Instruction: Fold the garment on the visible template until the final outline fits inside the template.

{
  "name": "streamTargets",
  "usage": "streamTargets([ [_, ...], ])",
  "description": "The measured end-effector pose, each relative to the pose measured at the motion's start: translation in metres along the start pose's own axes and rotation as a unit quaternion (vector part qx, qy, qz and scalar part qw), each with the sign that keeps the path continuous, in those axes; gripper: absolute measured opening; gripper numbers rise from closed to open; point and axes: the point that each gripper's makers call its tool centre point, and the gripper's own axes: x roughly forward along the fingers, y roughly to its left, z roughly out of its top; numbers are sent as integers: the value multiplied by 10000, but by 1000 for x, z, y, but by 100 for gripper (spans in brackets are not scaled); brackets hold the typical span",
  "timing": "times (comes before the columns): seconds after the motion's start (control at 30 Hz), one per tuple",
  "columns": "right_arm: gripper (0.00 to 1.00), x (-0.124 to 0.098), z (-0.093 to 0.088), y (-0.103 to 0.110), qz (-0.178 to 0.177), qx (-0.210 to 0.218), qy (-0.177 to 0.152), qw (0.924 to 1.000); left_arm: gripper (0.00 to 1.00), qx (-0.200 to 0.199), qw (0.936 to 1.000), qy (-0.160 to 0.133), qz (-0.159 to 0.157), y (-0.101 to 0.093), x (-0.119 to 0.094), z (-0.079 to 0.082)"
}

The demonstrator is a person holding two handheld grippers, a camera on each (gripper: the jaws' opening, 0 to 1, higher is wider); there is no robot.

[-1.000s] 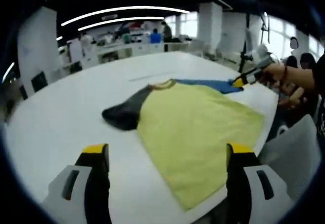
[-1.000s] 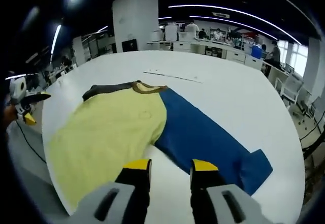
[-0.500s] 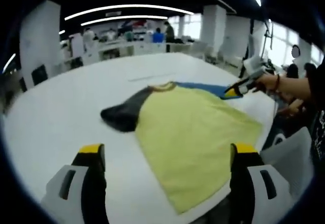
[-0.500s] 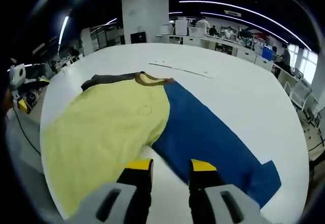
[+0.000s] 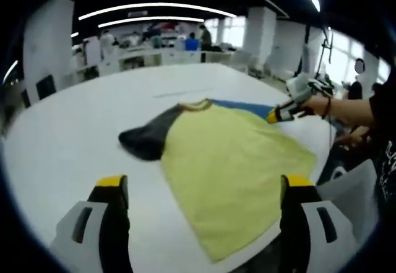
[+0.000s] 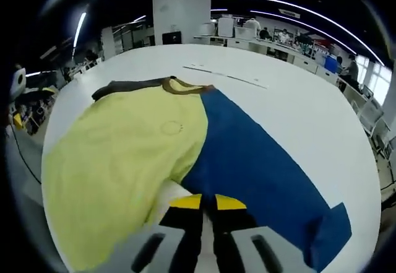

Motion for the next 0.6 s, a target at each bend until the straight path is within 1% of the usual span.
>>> streamTargets([
  [0.07, 0, 1, -1, -4, -52, 52, 2, 10000, 98, -13, 10000, -9, 0, 0, 0, 0],
  [0.33, 0, 1, 7, -24, -320, 244, -134, 9991, 98, -22, 10000, 48, -18, -2, 3, -2],
  [0.6, 0, 2, 10, -37, -534, 324, -92, 9980, 98, 23, 10000, 70, -42, -5, 4, -1],
])
